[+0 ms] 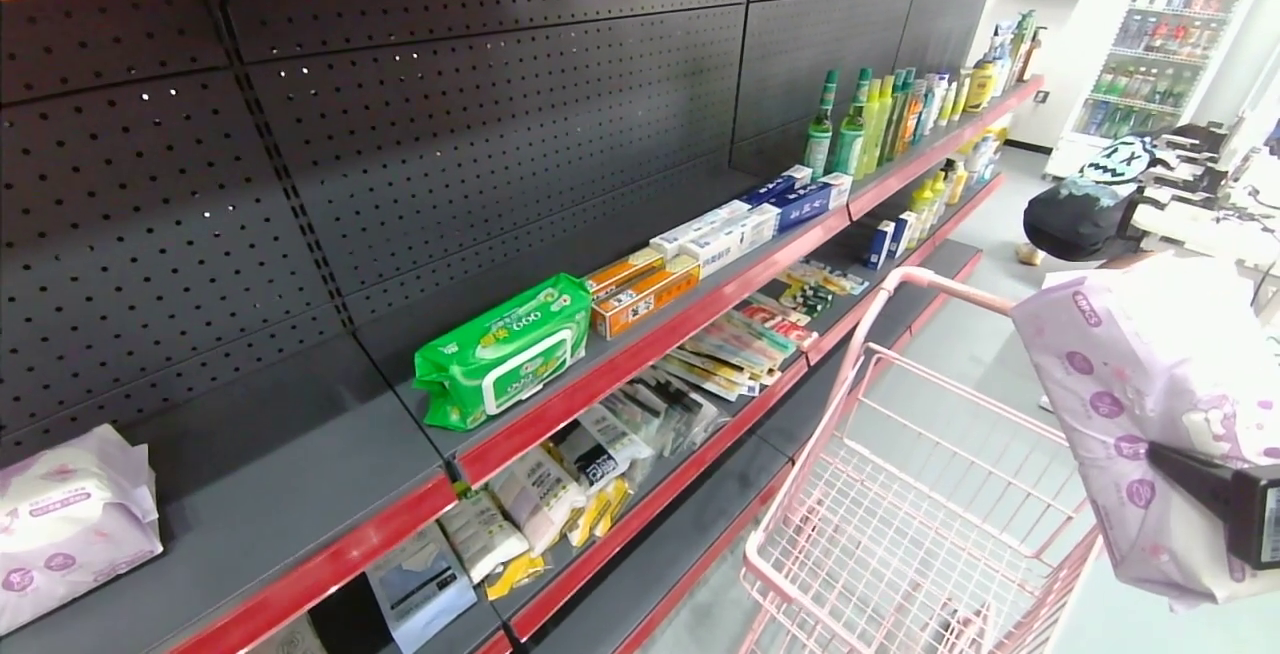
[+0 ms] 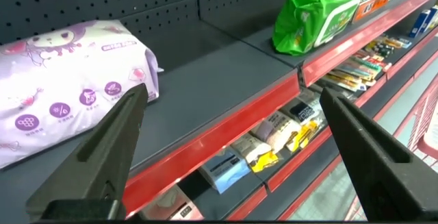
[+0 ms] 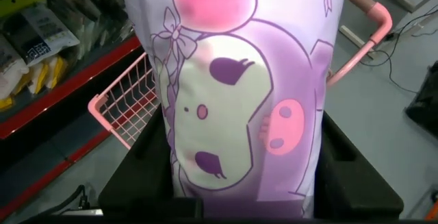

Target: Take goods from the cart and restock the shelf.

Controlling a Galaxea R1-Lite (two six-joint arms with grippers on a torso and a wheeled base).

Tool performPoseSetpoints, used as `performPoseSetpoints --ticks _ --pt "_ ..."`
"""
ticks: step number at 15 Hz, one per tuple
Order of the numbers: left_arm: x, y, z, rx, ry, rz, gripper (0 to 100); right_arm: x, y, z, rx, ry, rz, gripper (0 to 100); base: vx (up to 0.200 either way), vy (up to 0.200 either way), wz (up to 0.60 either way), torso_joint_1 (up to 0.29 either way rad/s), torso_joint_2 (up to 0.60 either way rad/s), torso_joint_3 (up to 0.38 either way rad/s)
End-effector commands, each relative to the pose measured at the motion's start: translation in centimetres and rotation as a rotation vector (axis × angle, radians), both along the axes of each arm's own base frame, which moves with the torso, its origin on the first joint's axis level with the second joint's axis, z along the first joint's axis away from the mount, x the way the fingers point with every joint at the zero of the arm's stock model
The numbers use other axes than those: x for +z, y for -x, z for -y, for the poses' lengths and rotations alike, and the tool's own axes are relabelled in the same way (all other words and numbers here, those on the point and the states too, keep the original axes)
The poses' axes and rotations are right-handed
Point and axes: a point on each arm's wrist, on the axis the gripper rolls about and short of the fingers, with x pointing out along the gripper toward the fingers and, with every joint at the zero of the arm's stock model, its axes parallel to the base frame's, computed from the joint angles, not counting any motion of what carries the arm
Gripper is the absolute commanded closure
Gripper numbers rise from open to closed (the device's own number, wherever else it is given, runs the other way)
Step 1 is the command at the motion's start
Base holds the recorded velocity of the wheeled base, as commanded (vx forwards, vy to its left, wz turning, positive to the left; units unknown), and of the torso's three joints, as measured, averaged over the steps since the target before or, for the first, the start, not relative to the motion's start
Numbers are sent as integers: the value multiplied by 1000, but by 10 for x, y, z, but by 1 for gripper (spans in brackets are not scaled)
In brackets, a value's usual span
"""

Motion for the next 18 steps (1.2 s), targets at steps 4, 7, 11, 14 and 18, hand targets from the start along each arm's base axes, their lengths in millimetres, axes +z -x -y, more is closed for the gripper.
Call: performPoseSetpoints --ticks 4,7,11,14,18 --pt "0 0 0 1 0 0 0 -3 -3 -1 4 2 -19 100 0 0 0 107 -212 -108" --pt "0 0 0 1 0 0 0 -5 -4 -1 0 5 -31 100 0 0 0 92 -189 -100" --pt "0 0 0 1 0 0 0 -9 -5 3 -33 17 -50 100 0 0 0 26 -43 -24" --pt "0 0 0 1 0 -2 0 -7 -4 4 -31 26 -43 100 0 0 600 4 1 -1" --pt "0 0 0 1 0 0 0 -2 -5 4 -28 29 -24 100 0 0 600 0 0 1"
